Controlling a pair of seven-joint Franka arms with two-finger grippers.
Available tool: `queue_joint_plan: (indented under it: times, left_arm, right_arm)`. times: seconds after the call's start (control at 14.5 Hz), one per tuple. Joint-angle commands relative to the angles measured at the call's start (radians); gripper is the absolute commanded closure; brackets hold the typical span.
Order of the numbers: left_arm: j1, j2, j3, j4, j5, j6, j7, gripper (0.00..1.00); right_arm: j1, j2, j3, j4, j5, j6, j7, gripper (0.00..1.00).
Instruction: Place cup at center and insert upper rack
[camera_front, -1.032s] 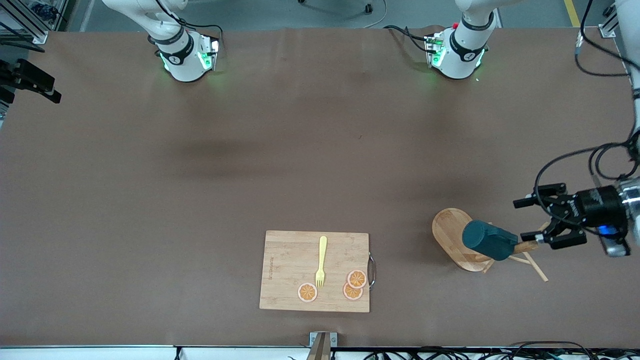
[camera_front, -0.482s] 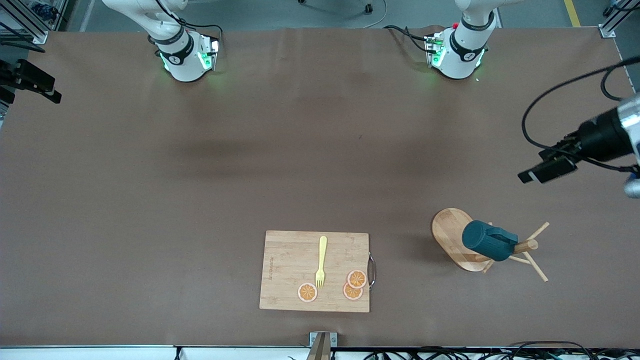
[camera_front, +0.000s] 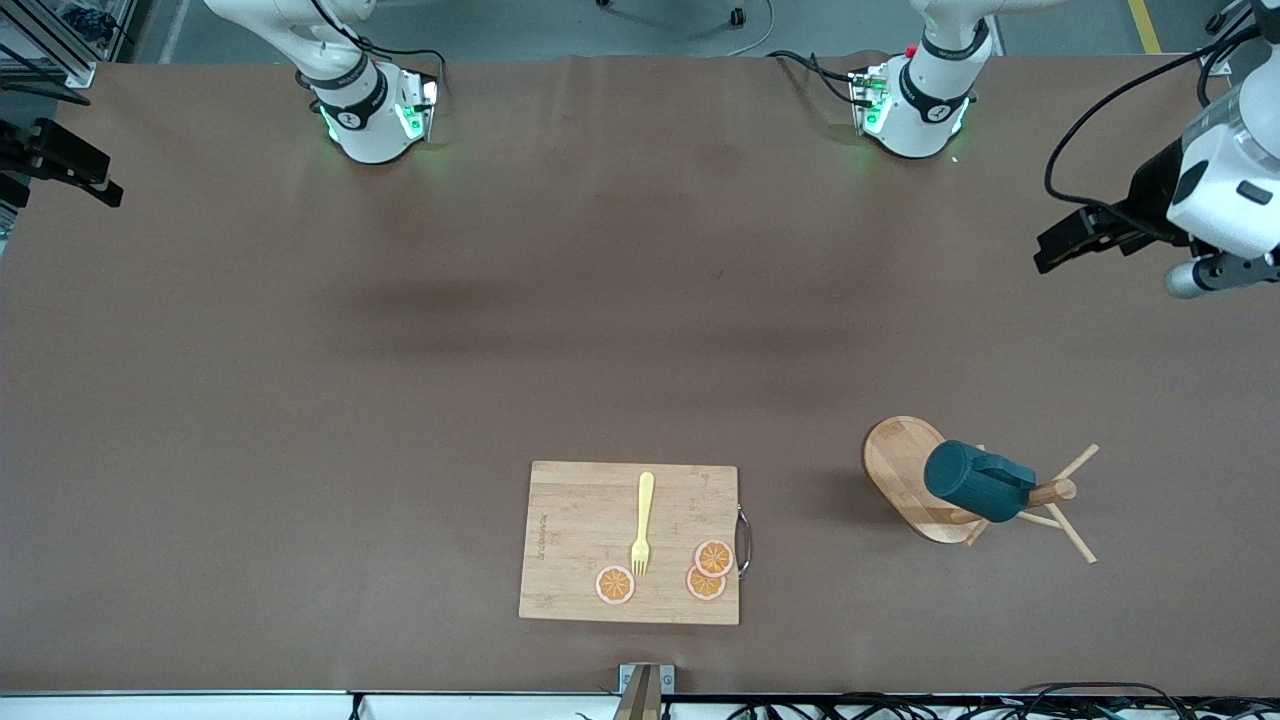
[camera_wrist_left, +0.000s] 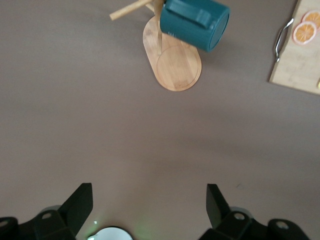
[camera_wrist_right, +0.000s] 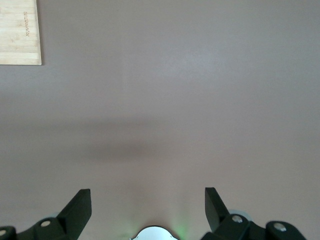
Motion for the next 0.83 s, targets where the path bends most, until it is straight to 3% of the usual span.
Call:
queue_joint_plan:
  times: [0.0,0.28,0.76]
  left_arm:
    - [-0.020,-0.101,0.005,-0.126,0.021,0.036,0.056,0.00]
    - [-0.013,-0.198,0.011,-0.265,0.021,0.137,0.147,0.00]
    - [-0.015,-0.187,0.042,-0.219,0.026,0.125,0.218,0.00]
  right_arm:
    - [0.005,-0.022,0.001,-0.020,-0.006,0.005,-0.009,0.00]
    - [0.003,-0.022,0.001,-0.020,-0.006,0.005,-0.009,0.00]
    - [0.005,-0.022,0.002,-0.020,-0.005,0.005,-0.008,0.00]
